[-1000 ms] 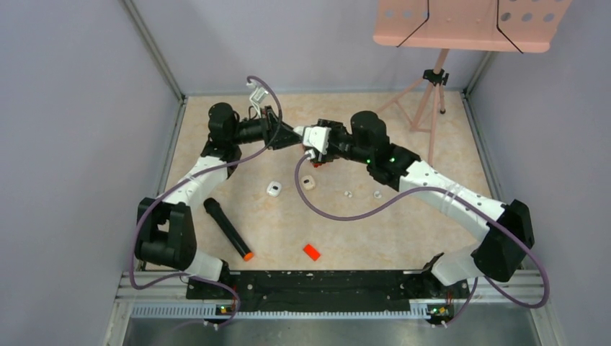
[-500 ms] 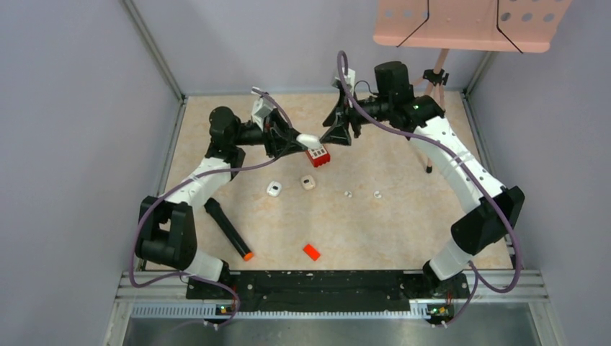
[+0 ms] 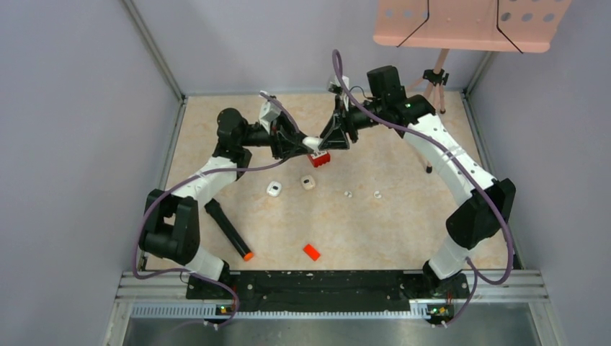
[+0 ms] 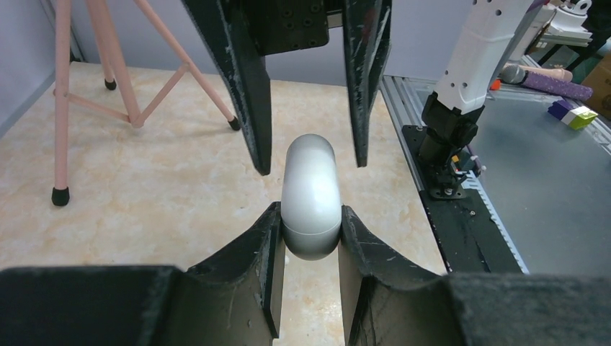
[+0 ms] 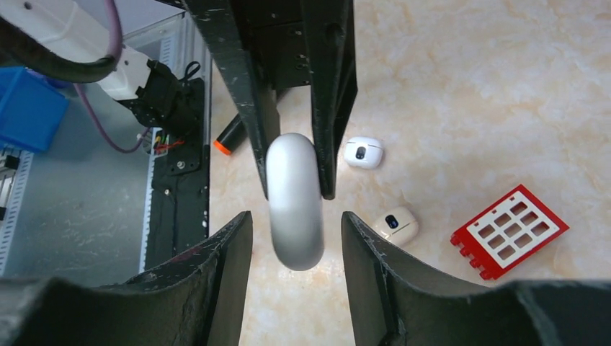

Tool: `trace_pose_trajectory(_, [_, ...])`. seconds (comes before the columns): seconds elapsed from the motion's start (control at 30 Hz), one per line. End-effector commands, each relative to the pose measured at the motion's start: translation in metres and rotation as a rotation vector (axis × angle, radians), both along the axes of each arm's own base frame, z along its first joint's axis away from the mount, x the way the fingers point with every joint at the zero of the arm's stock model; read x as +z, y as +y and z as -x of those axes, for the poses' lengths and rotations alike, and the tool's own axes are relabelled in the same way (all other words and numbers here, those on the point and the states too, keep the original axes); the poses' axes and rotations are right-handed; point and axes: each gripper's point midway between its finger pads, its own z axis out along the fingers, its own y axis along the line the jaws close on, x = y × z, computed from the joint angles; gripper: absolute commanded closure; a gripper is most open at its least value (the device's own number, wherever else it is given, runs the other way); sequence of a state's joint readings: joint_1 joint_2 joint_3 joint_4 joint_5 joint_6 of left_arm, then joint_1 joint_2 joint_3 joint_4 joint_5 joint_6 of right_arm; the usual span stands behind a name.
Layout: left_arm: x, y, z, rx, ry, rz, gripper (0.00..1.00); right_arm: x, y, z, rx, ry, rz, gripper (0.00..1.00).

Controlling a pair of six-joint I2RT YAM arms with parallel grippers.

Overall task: Insert the wireless bluetooth earbuds into the charging case
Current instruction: Open the charging case.

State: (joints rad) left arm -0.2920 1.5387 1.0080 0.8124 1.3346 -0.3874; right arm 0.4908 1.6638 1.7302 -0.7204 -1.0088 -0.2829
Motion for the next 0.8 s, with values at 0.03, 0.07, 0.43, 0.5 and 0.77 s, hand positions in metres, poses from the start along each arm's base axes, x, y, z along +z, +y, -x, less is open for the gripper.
trace_pose_trajectory(0.03, [0.019, -0.006, 0.005, -0.029, -0.121, 0.03, 1.0, 0.007, 0.004, -0.023, -0.081, -0.062, 0.016, 0.55])
trace_pose_trajectory(0.07, [0.019, -0.006, 0.006, -0.034, -0.125, 0.029, 1.0, 0.008, 0.004, -0.028, -0.098, -0.067, 0.018, 0.56])
trace_pose_trajectory(0.43, [0.014, -0.011, 0.011, -0.048, -0.126, 0.029, 1.0, 0.028, -0.003, -0.053, -0.166, 0.021, -0.062, 0.62])
trace_pose_trajectory(0.5, [0.015, -0.011, 0.009, -0.038, -0.125, 0.033, 1.0, 0.025, -0.003, -0.053, -0.166, 0.026, -0.059, 0.62])
trace_pose_trajectory(0.77, [0.011, -0.011, 0.001, 0.016, -0.06, 0.042, 1.0, 0.027, -0.005, -0.047, -0.162, 0.027, -0.062, 0.61])
